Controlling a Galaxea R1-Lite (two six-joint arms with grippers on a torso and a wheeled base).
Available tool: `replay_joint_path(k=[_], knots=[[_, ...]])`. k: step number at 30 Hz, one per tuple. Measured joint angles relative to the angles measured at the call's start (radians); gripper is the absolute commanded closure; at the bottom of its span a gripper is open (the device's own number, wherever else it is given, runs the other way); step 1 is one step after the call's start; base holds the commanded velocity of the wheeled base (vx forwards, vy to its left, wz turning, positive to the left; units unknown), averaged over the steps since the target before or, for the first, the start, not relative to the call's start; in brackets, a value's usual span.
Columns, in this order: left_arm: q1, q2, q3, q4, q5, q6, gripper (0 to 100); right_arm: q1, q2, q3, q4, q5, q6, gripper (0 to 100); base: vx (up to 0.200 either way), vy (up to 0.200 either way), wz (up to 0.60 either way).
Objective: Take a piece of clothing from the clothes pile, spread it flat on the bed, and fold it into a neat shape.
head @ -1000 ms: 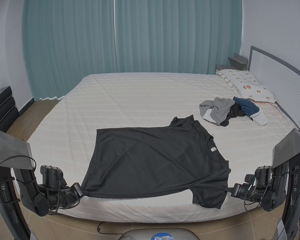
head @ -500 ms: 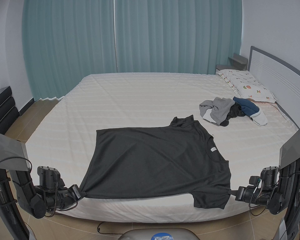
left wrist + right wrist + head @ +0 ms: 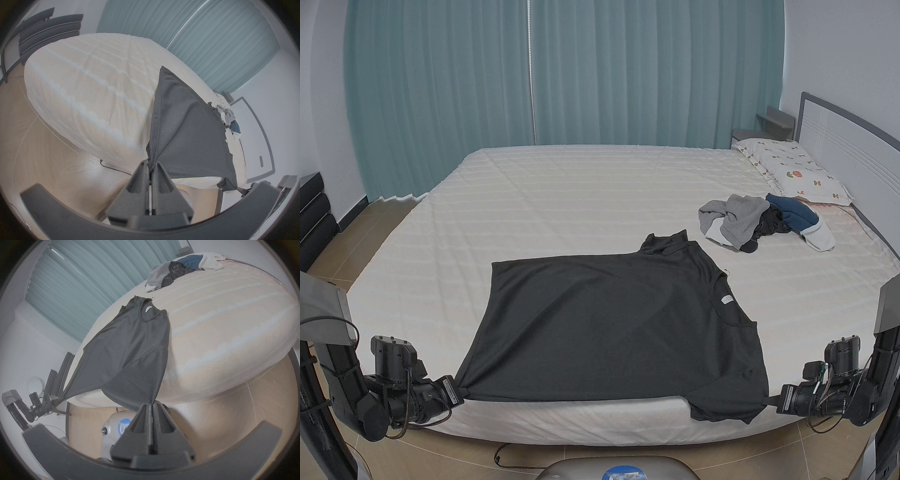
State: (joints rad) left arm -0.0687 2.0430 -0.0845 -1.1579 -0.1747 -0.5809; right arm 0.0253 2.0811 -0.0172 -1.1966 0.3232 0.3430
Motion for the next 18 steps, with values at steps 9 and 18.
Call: replay_joint_path(k=[9,18], knots=[[-0.001,0.001,0.034,0.000,0.019,0.084,100,-0.003,-0.088,0.000,0.141,-0.002,-0.097,100,0.000,0.000,0.00],[-0.024,0.010,0.065,0.017,0.044,0.163,100,-0.013,-0.159,0.000,0.248,-0.007,-0.184,100,0.000,0.000,0.00]])
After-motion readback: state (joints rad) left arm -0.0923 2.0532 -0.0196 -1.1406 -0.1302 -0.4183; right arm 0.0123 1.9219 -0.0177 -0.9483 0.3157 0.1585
